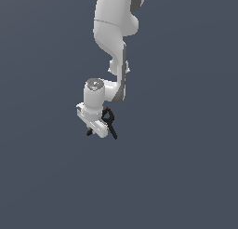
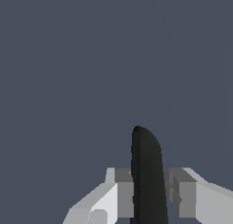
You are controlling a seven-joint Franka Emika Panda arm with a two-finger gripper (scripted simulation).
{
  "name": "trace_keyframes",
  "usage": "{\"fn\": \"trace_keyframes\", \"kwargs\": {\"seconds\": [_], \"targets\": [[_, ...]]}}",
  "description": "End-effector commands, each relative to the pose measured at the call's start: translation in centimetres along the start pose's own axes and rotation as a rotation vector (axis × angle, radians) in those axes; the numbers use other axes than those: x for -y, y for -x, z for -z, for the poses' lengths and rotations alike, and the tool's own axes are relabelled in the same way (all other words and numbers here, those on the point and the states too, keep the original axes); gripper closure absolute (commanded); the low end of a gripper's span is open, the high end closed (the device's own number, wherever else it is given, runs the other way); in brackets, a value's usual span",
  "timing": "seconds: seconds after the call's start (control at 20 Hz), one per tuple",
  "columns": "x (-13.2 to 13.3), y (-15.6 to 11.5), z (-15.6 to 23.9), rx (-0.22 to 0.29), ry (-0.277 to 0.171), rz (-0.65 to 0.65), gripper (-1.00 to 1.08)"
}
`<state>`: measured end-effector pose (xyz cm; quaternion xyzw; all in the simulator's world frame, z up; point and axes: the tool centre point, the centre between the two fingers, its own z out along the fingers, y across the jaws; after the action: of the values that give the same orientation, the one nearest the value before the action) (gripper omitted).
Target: Pick up the object and move it to a goal position.
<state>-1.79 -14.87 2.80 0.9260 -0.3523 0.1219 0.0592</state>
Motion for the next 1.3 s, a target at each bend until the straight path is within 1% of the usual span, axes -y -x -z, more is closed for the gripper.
{"fn": "trace_keyframes", "kwargs": {"seconds": [0.0,0.2,0.45,1.05,1.25], "targets": [[0.3,0.0,0.6,-0.001,-0.002,0.001,1.08],[0.9,0.3,2.4,-0.001,-0.002,0.000,1.08],[2.1,0.7,5.8,0.000,-0.003,-0.001,1.08],[6.1,2.1,17.8,-0.001,-0.001,-0.003,1.08],[7.3,2.4,21.3,-0.002,0.000,-0.003,1.08]]}}
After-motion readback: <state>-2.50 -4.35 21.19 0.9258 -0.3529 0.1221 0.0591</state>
